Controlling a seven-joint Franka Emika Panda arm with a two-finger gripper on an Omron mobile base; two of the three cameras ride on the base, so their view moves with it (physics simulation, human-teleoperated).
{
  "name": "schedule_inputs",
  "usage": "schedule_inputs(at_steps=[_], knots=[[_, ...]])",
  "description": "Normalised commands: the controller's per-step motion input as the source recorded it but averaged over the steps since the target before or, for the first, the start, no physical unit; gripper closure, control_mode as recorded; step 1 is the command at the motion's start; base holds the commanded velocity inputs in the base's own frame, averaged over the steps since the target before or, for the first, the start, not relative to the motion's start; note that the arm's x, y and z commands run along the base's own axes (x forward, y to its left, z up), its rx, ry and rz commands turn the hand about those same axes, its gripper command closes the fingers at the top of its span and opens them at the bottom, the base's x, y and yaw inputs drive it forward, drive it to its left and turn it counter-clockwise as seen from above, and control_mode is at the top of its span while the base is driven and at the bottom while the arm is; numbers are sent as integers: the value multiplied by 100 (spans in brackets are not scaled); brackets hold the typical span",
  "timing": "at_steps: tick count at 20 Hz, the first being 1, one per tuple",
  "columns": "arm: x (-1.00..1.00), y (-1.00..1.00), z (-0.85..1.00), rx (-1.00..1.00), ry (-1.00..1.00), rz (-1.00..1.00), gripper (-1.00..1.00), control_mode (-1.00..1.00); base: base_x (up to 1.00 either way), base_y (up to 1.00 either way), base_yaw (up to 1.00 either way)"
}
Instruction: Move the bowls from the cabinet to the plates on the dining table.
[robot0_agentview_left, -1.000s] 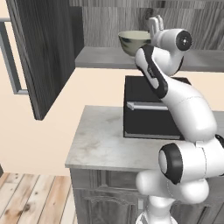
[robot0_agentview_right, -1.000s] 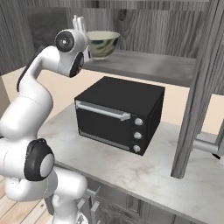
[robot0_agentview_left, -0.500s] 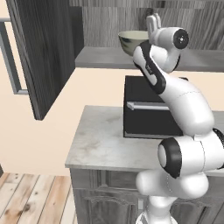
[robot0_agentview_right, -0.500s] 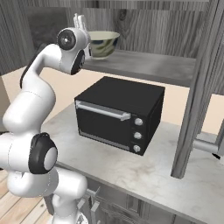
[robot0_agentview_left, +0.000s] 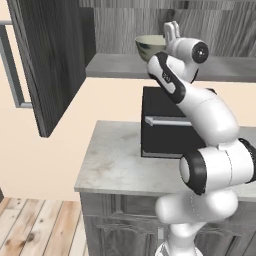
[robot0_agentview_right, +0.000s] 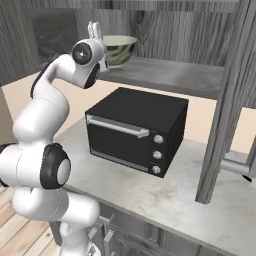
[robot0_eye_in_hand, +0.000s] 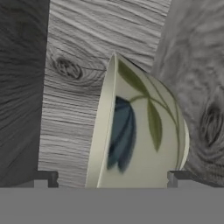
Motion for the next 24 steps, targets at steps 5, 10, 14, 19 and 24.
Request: schedule_inputs(at_steps=[5,10,14,19,24], knots=[[38,0,-13,0,0,2,-100,-100,0,0,0],[36,0,-10,0,0,2,-100,-100,0,0,0],[32,0,-5,0,1,1,-100,-100,0,0,0],[20,1,-8,0,5,2,-100,-100,0,0,0],[-2,4,-24,1,20,4,-100,-100,0,0,0]])
